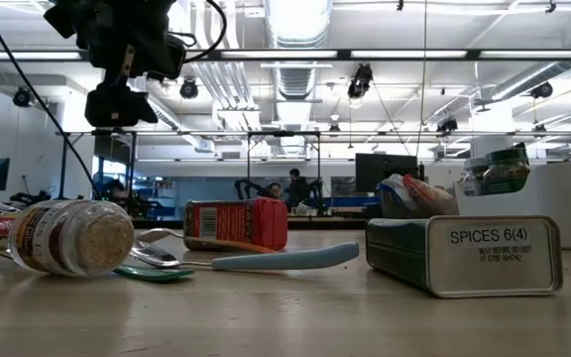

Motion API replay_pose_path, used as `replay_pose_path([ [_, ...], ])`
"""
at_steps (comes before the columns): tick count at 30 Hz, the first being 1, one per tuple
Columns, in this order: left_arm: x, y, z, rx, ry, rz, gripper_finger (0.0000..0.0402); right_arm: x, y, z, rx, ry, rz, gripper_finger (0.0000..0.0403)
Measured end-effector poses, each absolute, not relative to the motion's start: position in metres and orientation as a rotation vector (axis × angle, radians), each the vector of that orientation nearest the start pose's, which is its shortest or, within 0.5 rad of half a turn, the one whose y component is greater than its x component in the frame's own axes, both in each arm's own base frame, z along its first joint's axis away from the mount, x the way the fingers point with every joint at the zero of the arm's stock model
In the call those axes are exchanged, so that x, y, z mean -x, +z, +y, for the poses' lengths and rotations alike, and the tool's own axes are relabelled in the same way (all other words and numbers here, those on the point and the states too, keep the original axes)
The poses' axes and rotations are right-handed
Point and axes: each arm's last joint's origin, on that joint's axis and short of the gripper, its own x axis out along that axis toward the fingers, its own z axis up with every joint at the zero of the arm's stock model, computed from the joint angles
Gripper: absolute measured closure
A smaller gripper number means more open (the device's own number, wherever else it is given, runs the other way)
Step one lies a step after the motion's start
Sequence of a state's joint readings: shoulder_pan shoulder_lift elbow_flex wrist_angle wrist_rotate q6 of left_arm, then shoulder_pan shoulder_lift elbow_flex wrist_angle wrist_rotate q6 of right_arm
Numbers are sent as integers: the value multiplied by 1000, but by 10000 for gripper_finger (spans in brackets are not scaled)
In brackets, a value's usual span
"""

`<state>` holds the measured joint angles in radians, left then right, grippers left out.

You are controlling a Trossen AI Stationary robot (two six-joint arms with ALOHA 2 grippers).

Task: Pick & Place Food Item
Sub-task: Put the top blue spoon into the transparent bin, then put the red seasoning can into the white bin

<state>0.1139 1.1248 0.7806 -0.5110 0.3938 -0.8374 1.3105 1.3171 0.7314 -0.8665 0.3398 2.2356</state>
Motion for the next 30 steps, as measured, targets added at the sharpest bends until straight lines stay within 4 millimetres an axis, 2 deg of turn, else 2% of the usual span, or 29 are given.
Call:
replay_pose_path([
  [7,-219,244,14,1001,105,905,113,-65,164,203,-826,-577,1120,343],
  [13,-219,244,14,1001,105,905,113,-65,162,207,-814,-548,1131,341],
  [15,-219,244,14,1001,105,905,113,-65,163,206,-820,-545,1136,311],
  [20,-219,244,14,1002,105,905,113,-65,164,206,-832,-545,1139,204],
  [23,-219,244,14,1005,107,905,113,-65,164,206,-836,-543,1137,158],
  [26,-219,244,14,1006,107,905,113,-66,166,206,-839,-540,1136,129],
  [30,-218,244,14,1023,117,910,113,-66,169,208,-839,-526,1136,110],
])
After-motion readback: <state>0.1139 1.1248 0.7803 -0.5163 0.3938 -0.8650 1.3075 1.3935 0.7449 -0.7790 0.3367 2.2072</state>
